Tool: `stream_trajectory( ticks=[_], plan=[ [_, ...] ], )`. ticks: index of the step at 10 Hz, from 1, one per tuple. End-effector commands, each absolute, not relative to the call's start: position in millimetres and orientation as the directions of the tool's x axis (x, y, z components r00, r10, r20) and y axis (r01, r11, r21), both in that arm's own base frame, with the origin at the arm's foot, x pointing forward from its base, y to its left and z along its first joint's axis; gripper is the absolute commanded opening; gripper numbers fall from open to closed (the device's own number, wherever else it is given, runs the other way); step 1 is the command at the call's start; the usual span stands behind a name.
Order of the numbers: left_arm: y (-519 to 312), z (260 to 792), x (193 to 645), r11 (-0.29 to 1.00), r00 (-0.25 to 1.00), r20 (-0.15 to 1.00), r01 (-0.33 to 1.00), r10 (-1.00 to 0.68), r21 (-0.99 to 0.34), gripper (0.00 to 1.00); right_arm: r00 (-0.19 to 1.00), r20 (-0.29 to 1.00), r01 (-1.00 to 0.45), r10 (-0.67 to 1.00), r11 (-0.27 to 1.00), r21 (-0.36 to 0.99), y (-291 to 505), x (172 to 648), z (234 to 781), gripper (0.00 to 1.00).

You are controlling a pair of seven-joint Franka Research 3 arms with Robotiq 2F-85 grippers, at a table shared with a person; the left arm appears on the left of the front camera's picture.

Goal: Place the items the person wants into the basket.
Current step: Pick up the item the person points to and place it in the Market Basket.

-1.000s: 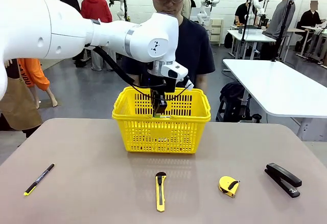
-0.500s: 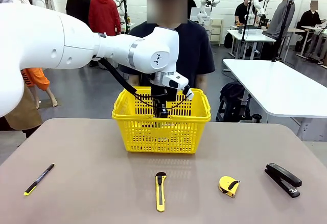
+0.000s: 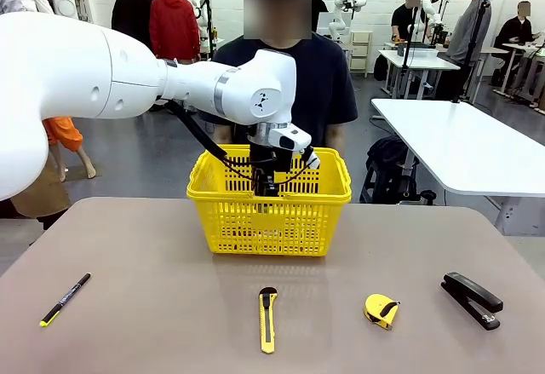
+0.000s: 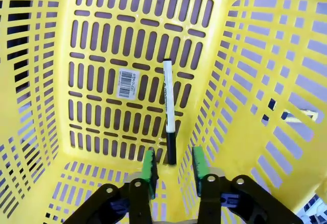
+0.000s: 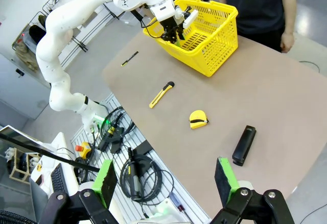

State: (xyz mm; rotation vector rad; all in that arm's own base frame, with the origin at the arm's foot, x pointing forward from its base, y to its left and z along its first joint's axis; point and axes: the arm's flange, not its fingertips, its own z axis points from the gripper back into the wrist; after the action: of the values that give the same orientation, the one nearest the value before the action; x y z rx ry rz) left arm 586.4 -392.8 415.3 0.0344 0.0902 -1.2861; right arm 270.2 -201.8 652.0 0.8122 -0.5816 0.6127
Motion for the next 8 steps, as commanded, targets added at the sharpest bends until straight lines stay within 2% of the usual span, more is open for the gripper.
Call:
stream_trajectory(
  ticks=[1,2,8],
  plan=[
    [-388.6,421.4,586.7,0.248,0.245,-0.079,0.968,-0.966,-0.040,0.84,0.677,0.688,-0.694,0.261,0.537,0.479,-201.6,271.2,652.9,1.00],
    [-389.5,422.7,586.9,0.246,0.243,-0.078,0.968,-0.967,-0.045,1.00,0.677,0.688,-0.694,0.261,0.537,0.479,-201.6,271.2,652.9,1.00],
    [-381.5,440.6,585.9,0.244,0.240,-0.061,0.969,-0.969,-0.050,1.00,0.677,0.688,-0.694,0.261,0.537,0.479,-201.6,271.2,652.9,1.00]
  ],
)
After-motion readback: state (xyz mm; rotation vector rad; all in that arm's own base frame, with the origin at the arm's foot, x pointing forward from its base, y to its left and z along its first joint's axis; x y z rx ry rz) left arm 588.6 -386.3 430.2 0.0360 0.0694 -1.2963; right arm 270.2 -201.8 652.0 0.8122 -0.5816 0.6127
